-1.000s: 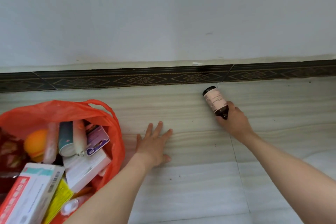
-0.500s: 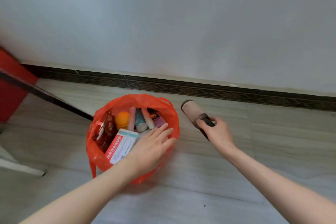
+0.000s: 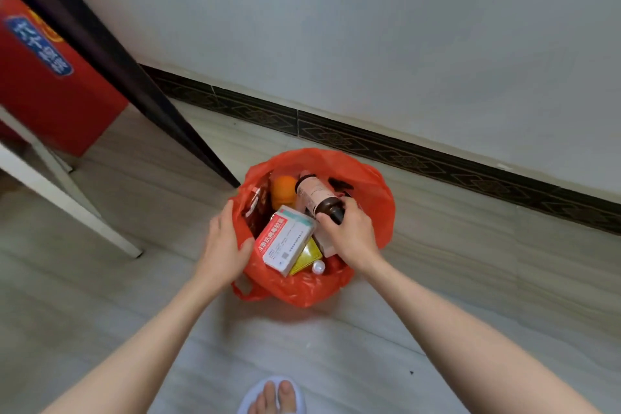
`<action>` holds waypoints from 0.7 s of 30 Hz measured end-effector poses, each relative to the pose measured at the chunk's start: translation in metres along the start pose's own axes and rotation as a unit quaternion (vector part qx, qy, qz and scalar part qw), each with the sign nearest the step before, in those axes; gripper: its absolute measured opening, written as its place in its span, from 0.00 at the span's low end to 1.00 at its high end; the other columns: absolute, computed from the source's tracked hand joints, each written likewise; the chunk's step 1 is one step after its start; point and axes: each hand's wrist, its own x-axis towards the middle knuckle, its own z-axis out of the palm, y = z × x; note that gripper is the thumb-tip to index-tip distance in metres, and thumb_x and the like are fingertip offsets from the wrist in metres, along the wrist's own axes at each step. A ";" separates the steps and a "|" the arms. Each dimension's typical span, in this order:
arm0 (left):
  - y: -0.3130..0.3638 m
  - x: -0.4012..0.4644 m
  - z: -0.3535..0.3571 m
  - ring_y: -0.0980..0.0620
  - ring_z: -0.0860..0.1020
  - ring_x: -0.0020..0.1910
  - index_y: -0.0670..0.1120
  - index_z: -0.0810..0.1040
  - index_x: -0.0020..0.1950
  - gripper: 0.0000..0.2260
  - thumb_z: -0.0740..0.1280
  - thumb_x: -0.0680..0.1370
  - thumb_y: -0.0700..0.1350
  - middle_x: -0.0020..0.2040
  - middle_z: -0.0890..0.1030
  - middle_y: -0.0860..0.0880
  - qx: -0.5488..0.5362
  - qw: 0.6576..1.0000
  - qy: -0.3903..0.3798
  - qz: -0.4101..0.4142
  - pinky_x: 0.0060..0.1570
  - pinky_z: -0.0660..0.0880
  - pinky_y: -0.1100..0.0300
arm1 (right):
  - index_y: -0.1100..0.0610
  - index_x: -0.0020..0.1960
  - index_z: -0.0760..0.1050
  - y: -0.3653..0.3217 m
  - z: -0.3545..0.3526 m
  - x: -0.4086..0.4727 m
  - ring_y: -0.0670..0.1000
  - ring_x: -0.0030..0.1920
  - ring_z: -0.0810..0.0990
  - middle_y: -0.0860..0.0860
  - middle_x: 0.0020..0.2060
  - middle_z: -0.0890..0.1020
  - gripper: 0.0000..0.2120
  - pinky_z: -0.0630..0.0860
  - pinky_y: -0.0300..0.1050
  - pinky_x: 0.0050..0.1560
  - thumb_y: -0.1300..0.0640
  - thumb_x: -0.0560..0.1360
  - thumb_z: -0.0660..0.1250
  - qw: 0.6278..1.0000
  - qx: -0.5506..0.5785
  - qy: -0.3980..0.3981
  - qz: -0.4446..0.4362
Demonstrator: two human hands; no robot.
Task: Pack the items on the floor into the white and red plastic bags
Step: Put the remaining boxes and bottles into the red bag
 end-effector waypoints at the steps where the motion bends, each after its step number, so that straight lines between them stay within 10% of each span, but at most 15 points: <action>1: -0.002 0.001 0.001 0.42 0.61 0.70 0.42 0.52 0.75 0.36 0.68 0.72 0.39 0.71 0.63 0.39 -0.021 1.000 0.005 -0.005 0.68 0.60 0.51 | 0.57 0.65 0.67 -0.003 0.005 0.005 0.57 0.60 0.73 0.56 0.59 0.76 0.23 0.71 0.54 0.61 0.49 0.73 0.65 1.000 0.000 0.001 -0.002; 9: 0.008 0.009 0.006 0.43 0.72 0.62 0.40 0.65 0.69 0.28 0.70 0.71 0.38 0.62 0.75 0.40 -0.128 0.980 0.078 -0.133 0.62 0.67 0.53 | 0.59 0.60 0.74 0.004 0.009 0.020 0.53 0.67 0.70 0.51 0.71 0.66 0.15 0.67 0.46 0.66 0.60 0.73 0.63 0.987 -0.061 -0.066 -0.132; 12: 0.007 0.007 0.008 0.42 0.79 0.50 0.43 0.75 0.55 0.13 0.68 0.71 0.40 0.47 0.81 0.43 -0.178 0.966 0.070 -0.174 0.53 0.75 0.49 | 0.56 0.54 0.76 0.008 -0.010 0.024 0.55 0.54 0.77 0.54 0.52 0.80 0.11 0.71 0.47 0.53 0.55 0.76 0.60 0.982 -0.100 0.057 -0.149; 15: 0.007 0.001 0.010 0.44 0.80 0.45 0.45 0.75 0.47 0.04 0.66 0.73 0.41 0.41 0.80 0.46 -0.179 0.967 0.058 -0.173 0.48 0.77 0.50 | 0.60 0.62 0.71 0.016 -0.034 0.045 0.59 0.59 0.72 0.59 0.58 0.76 0.17 0.68 0.53 0.59 0.53 0.76 0.59 0.968 -0.155 0.155 -0.126; 21: 0.006 -0.010 0.012 0.49 0.76 0.45 0.47 0.72 0.52 0.05 0.64 0.76 0.43 0.44 0.76 0.51 -0.151 0.982 0.061 -0.094 0.46 0.75 0.54 | 0.62 0.72 0.59 0.034 -0.054 0.102 0.55 0.71 0.64 0.57 0.70 0.66 0.30 0.59 0.51 0.72 0.42 0.79 0.50 0.994 0.075 -0.043 0.074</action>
